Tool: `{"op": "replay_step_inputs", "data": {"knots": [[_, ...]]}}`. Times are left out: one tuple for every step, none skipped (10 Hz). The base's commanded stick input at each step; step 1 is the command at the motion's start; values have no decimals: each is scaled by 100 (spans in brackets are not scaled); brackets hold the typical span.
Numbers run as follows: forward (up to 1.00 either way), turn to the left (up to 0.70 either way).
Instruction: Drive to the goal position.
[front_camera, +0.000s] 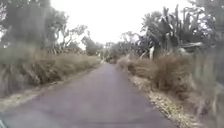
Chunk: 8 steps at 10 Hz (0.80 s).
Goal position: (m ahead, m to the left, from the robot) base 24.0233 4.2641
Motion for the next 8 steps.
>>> {"op": "replay_step_inputs", "data": {"knots": [[100, 0], [100, 0], [100, 0], [100, 0], [100, 0], [100, 0], [100, 0], [100, 0]]}}
